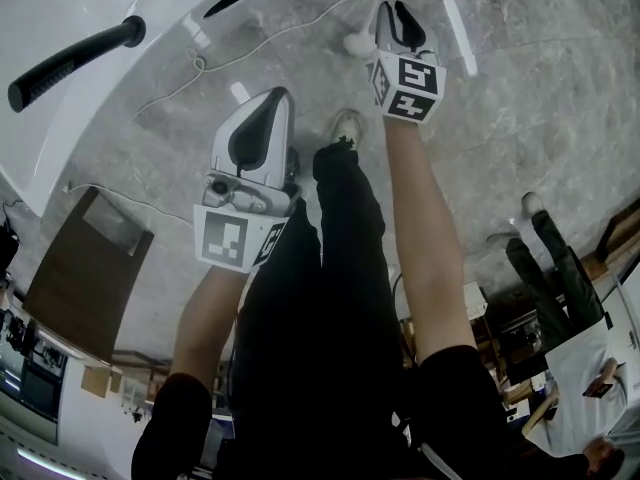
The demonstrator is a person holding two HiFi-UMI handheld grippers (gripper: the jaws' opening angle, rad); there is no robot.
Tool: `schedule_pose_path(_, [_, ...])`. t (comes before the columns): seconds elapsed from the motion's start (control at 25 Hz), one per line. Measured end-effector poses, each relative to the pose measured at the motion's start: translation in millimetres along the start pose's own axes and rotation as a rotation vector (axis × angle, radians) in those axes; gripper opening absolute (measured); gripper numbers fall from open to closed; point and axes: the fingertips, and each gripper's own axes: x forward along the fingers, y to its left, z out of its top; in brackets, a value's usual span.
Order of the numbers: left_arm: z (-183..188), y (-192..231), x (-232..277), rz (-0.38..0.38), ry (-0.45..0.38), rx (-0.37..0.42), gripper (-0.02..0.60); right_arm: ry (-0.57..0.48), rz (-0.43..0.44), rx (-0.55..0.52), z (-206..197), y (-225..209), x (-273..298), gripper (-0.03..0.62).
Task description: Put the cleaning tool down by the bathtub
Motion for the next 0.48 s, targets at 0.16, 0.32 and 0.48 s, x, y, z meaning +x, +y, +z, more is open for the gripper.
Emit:
schedule_pose_path(0.16, [19,-9,-21,-0.003,0.004,0.001,0.006,0.017,-0.012,0.021,2,7,-33,0.037])
schedule_pose_path(0.32, [43,-23,-42,-0.017,0.007,0.002,0.006,0.034,-0.014,0.038,9,18,-70,0.002])
schedule_pose_path(0.48, [68,-38,-61,-0.036,0.002,0.008,0.006,0.039,-0.01,0.049,21,33,-107,0.002])
